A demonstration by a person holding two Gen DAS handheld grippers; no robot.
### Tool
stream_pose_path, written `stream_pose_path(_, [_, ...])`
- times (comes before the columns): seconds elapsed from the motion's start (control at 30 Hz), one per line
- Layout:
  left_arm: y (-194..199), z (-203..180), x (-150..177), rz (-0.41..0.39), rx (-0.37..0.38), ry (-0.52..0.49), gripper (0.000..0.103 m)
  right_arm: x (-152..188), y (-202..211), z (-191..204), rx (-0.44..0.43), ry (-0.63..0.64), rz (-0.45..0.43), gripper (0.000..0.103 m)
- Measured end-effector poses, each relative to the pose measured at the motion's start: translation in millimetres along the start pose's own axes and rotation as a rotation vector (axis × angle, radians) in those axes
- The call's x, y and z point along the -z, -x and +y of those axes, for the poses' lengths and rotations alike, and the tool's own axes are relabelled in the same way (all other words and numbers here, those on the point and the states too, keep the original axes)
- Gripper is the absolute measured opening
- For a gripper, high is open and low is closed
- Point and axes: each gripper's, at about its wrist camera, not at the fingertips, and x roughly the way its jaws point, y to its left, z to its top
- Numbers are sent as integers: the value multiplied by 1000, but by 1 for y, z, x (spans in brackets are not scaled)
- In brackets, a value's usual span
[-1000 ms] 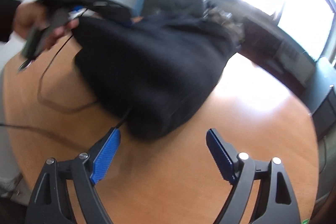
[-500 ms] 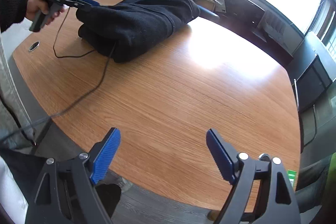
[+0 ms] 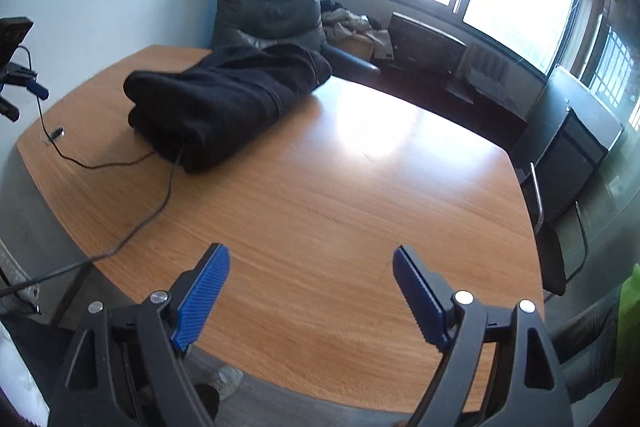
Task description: Fold clothes
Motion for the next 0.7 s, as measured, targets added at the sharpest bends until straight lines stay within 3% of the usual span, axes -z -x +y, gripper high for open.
stream_pose_path(0.17, [97,-35,28,-159,-106,124,91,-38,-5,34,-112,-38,-121,87])
stream_pose_path(0.23, [137,-45,44,-214,-145,179,98,-52,1,50,-151,-23,-145,88])
stream_pose_path(0.33, [185,-47,62,-287,-216,223,103,-68,15,61,-145,-4,-169,94])
stream_pose_path(0.4, [191,-39,62,-301,-232,209,103,-71,19,65,-114,-8,-175,98])
stream_pose_path(0.5, [173,-12,50,-314,-211,142,103,-73,0,86,-60,9,-179,99])
stream_pose_path(0.7, [59,48,-7,-344,-99,78,103,-69,-109,146,88,20,-157,99])
